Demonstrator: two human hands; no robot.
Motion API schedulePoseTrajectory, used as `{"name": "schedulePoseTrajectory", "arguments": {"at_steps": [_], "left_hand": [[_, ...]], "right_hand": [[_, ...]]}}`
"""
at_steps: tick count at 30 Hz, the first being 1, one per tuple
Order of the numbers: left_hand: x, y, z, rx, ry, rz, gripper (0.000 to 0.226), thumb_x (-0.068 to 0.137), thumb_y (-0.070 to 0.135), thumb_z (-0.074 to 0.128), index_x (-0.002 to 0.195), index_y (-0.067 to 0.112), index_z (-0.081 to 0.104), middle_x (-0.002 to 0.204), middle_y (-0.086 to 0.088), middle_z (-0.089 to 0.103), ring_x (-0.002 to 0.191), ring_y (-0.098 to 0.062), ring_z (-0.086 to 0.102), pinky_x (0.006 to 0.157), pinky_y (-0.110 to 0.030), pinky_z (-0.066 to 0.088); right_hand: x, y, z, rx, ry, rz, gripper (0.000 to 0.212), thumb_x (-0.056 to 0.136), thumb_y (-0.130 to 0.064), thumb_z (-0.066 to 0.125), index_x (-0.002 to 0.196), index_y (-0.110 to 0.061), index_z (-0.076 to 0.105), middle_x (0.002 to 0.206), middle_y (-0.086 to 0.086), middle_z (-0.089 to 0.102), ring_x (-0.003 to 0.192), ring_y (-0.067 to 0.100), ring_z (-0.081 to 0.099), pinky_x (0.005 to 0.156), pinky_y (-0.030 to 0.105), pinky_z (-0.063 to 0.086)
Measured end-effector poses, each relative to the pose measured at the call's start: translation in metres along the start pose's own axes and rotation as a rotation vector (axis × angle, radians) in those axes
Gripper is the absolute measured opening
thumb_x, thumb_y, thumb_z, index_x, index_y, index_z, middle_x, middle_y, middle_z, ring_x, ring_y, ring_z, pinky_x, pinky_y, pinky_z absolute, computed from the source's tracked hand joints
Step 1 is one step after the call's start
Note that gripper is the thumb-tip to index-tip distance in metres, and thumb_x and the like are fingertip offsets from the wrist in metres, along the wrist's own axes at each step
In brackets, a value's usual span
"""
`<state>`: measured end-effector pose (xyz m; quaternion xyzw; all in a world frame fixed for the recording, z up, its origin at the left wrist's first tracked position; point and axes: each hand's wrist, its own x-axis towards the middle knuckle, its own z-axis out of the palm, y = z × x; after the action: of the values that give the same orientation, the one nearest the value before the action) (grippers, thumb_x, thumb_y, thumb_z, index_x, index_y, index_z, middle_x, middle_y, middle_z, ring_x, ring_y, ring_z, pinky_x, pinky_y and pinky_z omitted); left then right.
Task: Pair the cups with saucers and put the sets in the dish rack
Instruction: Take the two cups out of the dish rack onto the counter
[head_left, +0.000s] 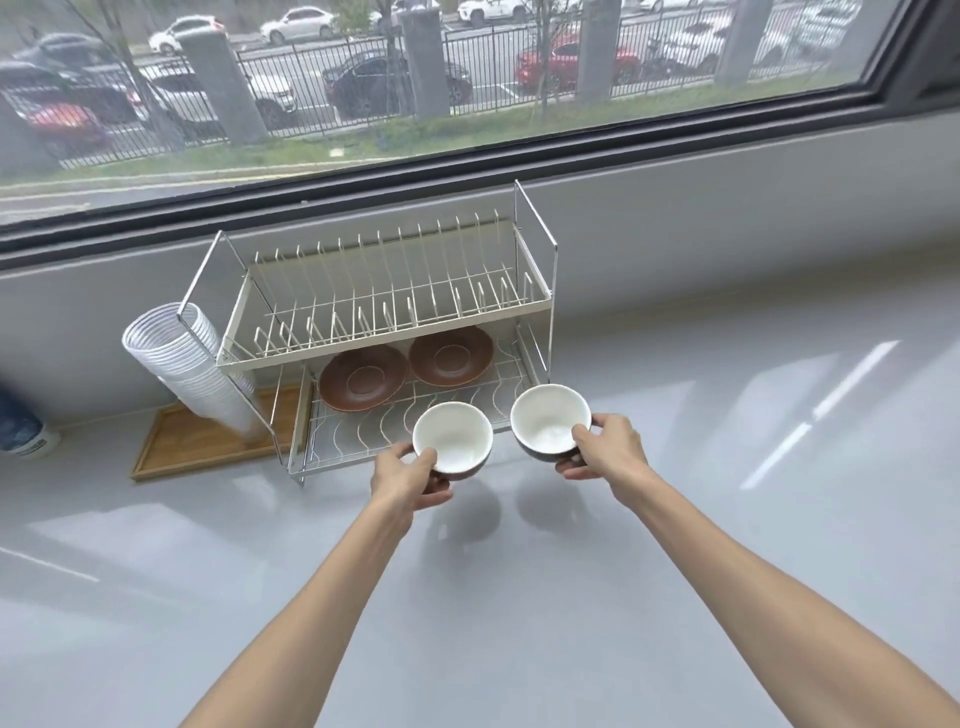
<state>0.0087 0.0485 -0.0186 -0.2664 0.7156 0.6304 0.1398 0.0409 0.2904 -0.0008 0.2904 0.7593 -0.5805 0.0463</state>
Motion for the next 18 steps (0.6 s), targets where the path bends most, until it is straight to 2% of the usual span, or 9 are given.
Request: {"name": "schedulePoseTrajectory", "arguments": {"at_steps": [5,8,11,14,18], "left_hand": [[-0.019,-0.011,0.041,0.045,-0.1,0.002,0.051,0.091,0.004,0.054,0.142,0.009,0.049,0.08,-0.016,0.065,0.062,-0.028,0.068,0.044,-0.03,0.059],[-0.026,-0.014,0.074,0.068,-0.156,0.0,0.05,0.092,0.004,0.054,0.141,0.007,0.048,0.079,-0.017,0.064,0.065,-0.03,0.067,0.043,-0.029,0.058],[-0.034,-0.017,0.11,0.088,-0.204,-0.014,0.05,0.092,0.004,0.054,0.141,0.008,0.048,0.079,-0.015,0.063,0.064,-0.028,0.067,0.044,-0.029,0.059],[-0.04,-0.019,0.145,0.104,-0.248,-0.029,0.05,0.091,0.005,0.054,0.141,0.009,0.048,0.077,-0.013,0.063,0.061,-0.026,0.066,0.048,-0.03,0.06],[-0.041,-0.023,0.188,0.099,-0.264,-0.052,0.052,0.09,0.006,0.055,0.141,0.01,0.049,0.075,-0.012,0.064,0.06,-0.026,0.067,0.05,-0.03,0.061]], "right_hand": [[-0.007,0.028,-0.043,0.046,0.09,0.043,0.025,0.086,-0.005,0.044,0.105,-0.009,0.06,0.072,0.024,0.073,0.061,0.034,0.075,0.072,0.047,0.063],[-0.009,0.042,-0.074,0.081,0.156,0.069,0.022,0.087,-0.005,0.044,0.102,-0.011,0.059,0.081,0.027,0.073,0.06,0.034,0.075,0.074,0.049,0.063],[-0.008,0.056,-0.104,0.116,0.219,0.106,0.024,0.089,-0.006,0.043,0.108,-0.011,0.058,0.075,0.022,0.073,0.061,0.033,0.075,0.074,0.044,0.063],[-0.004,0.07,-0.132,0.151,0.269,0.149,0.028,0.092,-0.006,0.044,0.117,-0.009,0.057,0.07,0.018,0.07,0.062,0.031,0.076,0.068,0.036,0.063],[0.006,0.085,-0.162,0.182,0.322,0.19,0.032,0.092,-0.007,0.044,0.12,-0.007,0.059,0.076,0.02,0.073,0.06,0.03,0.075,0.068,0.038,0.064]]}}
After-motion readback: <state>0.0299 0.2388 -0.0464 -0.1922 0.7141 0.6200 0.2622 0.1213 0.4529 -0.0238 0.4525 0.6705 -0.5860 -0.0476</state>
